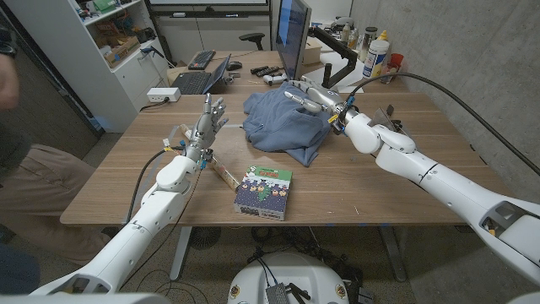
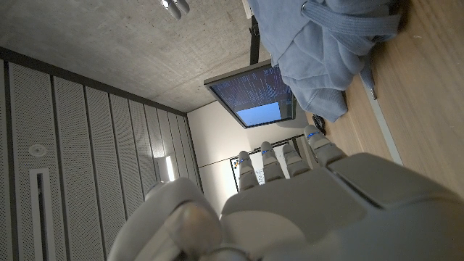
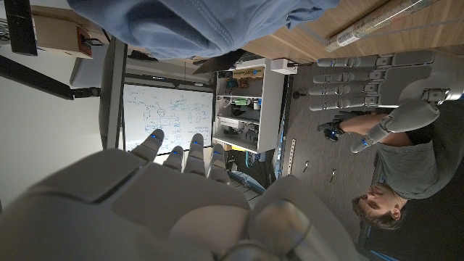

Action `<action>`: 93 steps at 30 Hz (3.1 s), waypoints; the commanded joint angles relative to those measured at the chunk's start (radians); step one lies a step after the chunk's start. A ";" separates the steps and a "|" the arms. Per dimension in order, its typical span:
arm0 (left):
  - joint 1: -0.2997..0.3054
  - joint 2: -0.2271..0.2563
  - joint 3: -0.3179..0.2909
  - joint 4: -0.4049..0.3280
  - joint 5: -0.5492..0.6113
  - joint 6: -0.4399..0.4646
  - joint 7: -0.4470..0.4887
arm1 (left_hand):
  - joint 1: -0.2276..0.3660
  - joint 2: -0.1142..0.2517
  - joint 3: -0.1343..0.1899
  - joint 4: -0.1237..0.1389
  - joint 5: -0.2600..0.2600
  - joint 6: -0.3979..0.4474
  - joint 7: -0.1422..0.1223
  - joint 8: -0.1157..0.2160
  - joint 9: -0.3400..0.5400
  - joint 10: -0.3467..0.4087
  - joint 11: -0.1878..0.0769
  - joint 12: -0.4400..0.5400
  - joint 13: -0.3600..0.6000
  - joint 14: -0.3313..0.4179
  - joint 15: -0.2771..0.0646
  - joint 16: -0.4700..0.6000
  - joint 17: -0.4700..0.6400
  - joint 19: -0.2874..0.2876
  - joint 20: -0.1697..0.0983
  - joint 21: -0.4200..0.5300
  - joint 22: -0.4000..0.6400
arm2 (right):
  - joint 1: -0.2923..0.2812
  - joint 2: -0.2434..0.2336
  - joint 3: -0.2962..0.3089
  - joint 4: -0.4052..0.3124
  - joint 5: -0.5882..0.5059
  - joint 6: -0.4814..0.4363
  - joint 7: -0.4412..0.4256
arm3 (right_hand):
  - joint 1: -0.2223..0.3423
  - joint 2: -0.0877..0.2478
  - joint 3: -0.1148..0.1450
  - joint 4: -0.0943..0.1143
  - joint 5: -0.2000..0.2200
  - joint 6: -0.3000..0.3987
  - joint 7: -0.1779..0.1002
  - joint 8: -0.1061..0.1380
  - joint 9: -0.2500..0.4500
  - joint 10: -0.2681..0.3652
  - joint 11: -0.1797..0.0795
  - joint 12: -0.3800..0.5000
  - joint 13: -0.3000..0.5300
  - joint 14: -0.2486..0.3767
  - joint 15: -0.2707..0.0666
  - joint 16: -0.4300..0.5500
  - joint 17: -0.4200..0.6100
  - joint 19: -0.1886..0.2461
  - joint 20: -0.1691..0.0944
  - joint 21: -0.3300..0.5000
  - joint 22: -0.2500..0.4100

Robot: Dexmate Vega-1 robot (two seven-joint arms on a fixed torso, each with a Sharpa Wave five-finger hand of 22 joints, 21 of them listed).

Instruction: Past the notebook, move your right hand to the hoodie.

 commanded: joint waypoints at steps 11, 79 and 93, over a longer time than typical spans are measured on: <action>0.011 0.007 0.000 -0.001 0.000 -0.015 0.018 | 0.008 0.002 -0.006 0.001 -0.003 -0.001 -0.006 -0.002 0.003 0.016 -0.005 0.006 0.005 -0.004 0.005 0.004 0.002 0.002 -0.001 0.005 0.005 | 0.036 0.026 -0.024 0.029 -0.019 -0.013 0.011 | 0.003 0.018 0.004 0.004 0.002 -0.006 0.002 -0.003 0.003 -0.015 0.003 -0.005 0.003 -0.010 0.003 0.003 0.005 -0.008 0.004 0.006 0.005; -0.007 0.000 -0.002 0.027 0.004 -0.002 0.011 | 0.015 0.004 -0.004 0.000 -0.003 -0.016 -0.005 -0.004 0.003 0.016 -0.004 0.004 0.005 -0.006 0.004 0.003 0.002 0.001 -0.001 0.004 0.005 | 0.170 0.127 -0.168 0.197 -0.110 0.004 0.065 | -0.011 0.039 0.014 0.018 0.002 -0.001 -0.002 0.004 0.004 -0.029 -0.006 -0.004 0.003 -0.010 -0.003 0.007 0.008 -0.012 0.000 0.008 0.006; 0.001 -0.002 -0.006 0.024 0.004 -0.004 0.014 | 0.016 0.004 -0.004 0.000 -0.003 -0.016 -0.006 -0.003 0.003 0.017 -0.004 0.004 0.005 -0.006 0.005 0.003 0.002 0.001 -0.002 0.004 0.005 | 0.184 0.130 -0.192 0.217 -0.138 -0.004 0.067 | -0.017 0.038 0.012 0.022 0.001 0.000 -0.003 0.005 0.004 -0.031 -0.008 -0.004 0.003 -0.013 -0.004 0.006 0.008 -0.013 -0.002 0.008 0.006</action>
